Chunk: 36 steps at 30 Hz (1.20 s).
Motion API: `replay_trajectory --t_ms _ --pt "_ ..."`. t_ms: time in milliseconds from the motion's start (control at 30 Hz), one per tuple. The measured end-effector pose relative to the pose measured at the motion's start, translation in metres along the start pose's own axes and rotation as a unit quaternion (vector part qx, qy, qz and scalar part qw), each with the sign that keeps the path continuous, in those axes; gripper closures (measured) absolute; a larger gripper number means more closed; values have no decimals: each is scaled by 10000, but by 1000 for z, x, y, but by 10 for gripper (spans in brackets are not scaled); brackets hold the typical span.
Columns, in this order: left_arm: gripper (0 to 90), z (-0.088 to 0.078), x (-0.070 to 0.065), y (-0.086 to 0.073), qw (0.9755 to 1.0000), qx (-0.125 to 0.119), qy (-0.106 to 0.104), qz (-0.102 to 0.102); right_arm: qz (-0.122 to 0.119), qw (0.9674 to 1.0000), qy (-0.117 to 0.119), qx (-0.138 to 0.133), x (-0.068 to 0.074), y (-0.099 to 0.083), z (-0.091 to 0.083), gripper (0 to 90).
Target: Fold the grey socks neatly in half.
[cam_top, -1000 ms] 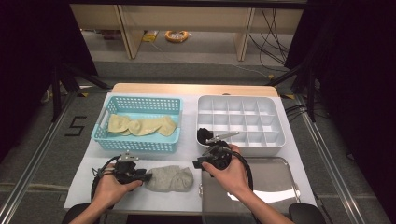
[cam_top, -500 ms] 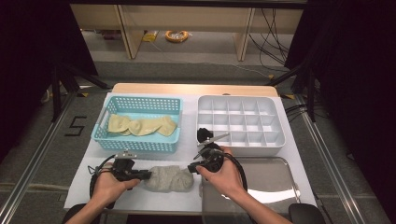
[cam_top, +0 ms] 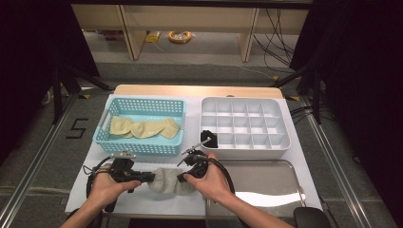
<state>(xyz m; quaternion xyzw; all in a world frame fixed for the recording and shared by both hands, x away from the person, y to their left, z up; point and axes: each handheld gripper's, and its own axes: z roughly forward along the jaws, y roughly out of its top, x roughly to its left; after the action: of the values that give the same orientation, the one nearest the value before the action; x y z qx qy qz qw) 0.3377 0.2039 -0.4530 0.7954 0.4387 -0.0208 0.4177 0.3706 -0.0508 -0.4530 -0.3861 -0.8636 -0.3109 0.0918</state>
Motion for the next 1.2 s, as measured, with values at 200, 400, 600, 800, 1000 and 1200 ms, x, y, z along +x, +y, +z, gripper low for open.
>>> replay_trajectory --t_ms 200,400,600,800,1000,1200 --pt "841 -3 -4 7 9998 -49 -198 -52 84 9999 3 70 -3 4 13 900" --pt "841 -3 -6 13 9994 -119 -293 -166 169 9998 22 110 -3 6 19 900" --pt "842 -2 -10 21 9979 -136 -571 -279 212 9997 87 84 -1 8 23 900" --pt "841 1 -14 27 9980 -92 -605 -174 235 9995 210 36 3 11 28 900" --pt "840 11 -19 29 9979 49 -645 -51 398 9989 222 -69 -1 10 14 900" --pt "839 22 -22 32 9977 252 -633 43 485 9975 112 -510 -16 6 -23 900"
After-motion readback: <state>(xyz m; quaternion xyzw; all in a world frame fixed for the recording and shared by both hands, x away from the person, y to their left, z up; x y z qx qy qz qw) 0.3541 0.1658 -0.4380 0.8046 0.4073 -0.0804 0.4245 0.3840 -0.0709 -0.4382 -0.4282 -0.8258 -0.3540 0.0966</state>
